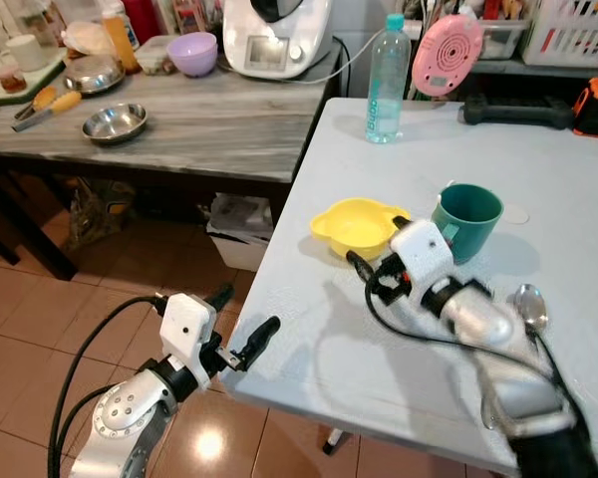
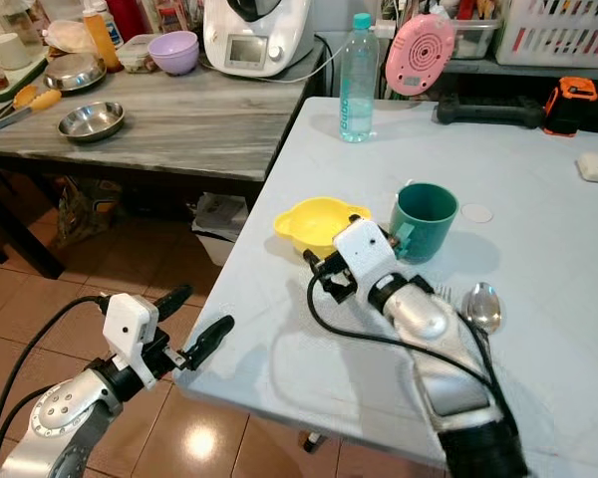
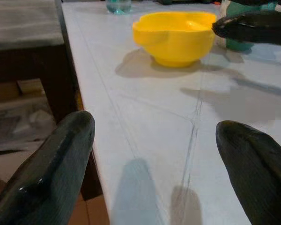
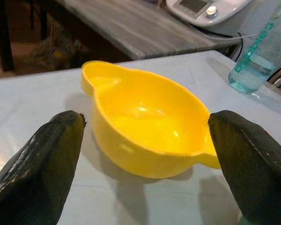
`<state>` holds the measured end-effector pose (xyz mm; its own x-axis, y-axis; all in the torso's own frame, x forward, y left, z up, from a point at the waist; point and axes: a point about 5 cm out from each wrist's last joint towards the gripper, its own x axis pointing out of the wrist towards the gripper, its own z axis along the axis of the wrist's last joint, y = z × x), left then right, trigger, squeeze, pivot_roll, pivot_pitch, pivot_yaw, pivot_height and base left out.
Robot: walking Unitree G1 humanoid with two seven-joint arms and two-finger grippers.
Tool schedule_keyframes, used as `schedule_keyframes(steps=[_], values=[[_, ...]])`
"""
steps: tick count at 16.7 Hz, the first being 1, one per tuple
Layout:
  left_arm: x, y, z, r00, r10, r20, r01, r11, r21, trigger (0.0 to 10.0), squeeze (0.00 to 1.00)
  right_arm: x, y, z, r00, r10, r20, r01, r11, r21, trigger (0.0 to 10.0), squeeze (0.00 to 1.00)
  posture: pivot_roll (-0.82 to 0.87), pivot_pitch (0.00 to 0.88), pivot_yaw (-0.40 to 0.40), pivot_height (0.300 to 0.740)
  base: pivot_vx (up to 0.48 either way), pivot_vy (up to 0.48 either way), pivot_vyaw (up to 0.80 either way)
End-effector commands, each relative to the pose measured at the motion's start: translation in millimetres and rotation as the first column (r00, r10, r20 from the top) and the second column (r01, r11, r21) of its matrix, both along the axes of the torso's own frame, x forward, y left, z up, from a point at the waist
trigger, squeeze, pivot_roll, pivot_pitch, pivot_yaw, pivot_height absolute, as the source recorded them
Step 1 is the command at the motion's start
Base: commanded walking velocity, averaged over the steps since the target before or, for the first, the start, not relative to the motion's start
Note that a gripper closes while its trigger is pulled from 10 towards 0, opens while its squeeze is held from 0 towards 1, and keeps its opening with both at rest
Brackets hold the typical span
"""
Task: Setting the table
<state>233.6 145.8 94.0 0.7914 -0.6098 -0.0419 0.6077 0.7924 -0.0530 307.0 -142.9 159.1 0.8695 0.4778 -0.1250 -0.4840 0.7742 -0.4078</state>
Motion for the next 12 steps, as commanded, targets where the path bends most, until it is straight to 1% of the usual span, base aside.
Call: schedule_keyframes(steps=[1,2,3,4,5,7,11,12], values=[[-1.3,0.9,-4,1.0,-0.005,-0.01,0.005,1.0,0.004,10.0,0.0,1.5,5.2,-2,0.999,0.042,-0.018,-0.042,0.999,-0.027,10.0,0.0,-0.05,0.131,0.079,0.74,0.0,0.0,0.0],[-2.9,-0.1,-8,0.999,-0.026,-0.021,0.026,1.0,0.002,10.0,0.0,8.0,5.2,-2,0.997,0.067,-0.036,-0.069,0.996,-0.05,10.0,0.0,-0.05,0.14,0.075,0.74,0.0,0.0,0.0],[-3.4,-0.2,-10,0.999,-0.034,-0.025,0.034,0.999,0.0,10.0,0.0,10.2,5.4,-2,0.996,0.072,-0.044,-0.074,0.996,-0.053,10.0,0.0,-0.05,0.14,0.075,0.74,0.0,0.0,0.0],[-4.1,-0.3,-12,0.998,-0.05,-0.03,0.05,0.999,-0.004,10.0,0.0,14.6,7.9,-3,0.991,0.115,-0.071,-0.121,0.99,-0.077,10.0,0.0,-0.05,0.148,0.069,0.74,0.0,0.0,0.0],[-4.4,-1.0,-13,0.997,-0.065,-0.033,0.065,0.998,-0.013,10.0,0.0,18.9,9.8,-4,0.987,0.135,-0.093,-0.143,0.987,-0.08,10.0,0.0,-0.04,0.149,0.067,0.74,0.0,0.0,0.0],[-4.3,-2.7,-12,0.995,-0.094,-0.025,0.093,0.995,-0.025,10.0,0.0,27.2,10.9,-5,0.983,0.142,-0.117,-0.156,0.981,-0.115,10.0,0.0,-0.04,0.152,0.063,0.74,0.0,0.0,0.0],[-0.4,-3.9,2,0.994,-0.101,0.031,0.102,0.994,-0.031,10.0,0.0,39.2,9.4,-1,0.982,0.156,-0.11,-0.175,0.965,-0.197,10.0,0.0,-0.03,0.154,0.058,0.74,0.0,0.0,0.0],[1.2,-4.1,5,0.995,-0.091,0.044,0.092,0.995,-0.032,10.0,0.0,42.0,8.4,-2,0.983,0.153,-0.102,-0.173,0.958,-0.229,10.0,0.0,-0.03,0.154,0.058,0.74,0.0,0.0,0.0]])
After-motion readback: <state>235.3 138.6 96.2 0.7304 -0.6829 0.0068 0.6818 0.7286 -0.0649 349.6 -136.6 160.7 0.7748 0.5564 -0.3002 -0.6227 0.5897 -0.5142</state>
